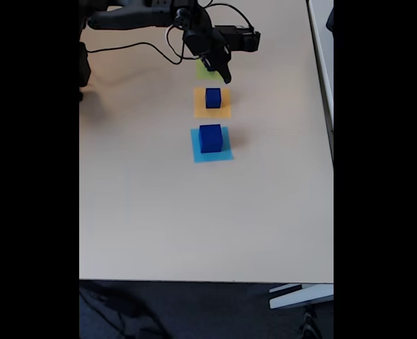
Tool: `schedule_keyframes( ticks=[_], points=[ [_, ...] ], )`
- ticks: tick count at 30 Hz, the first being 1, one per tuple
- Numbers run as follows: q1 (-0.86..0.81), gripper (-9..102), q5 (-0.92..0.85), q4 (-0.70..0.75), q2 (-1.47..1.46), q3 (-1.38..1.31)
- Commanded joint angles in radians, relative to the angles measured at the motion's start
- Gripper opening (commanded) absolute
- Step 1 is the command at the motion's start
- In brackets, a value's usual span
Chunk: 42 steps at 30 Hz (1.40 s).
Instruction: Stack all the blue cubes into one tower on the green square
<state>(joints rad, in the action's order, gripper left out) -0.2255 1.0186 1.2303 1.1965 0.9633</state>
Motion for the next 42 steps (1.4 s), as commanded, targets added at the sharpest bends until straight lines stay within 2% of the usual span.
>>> schedule_keyframes(
  ticks=[1,19,42],
  points=[
    [-0.055,0,-0.014,-0.023,0.071,0.009],
    [-0.169,0,-0.064,-0.15,-0.044,0.081],
    [-0.216,0,-0.049,-0.173,-0.083,0.143]
  ],
)
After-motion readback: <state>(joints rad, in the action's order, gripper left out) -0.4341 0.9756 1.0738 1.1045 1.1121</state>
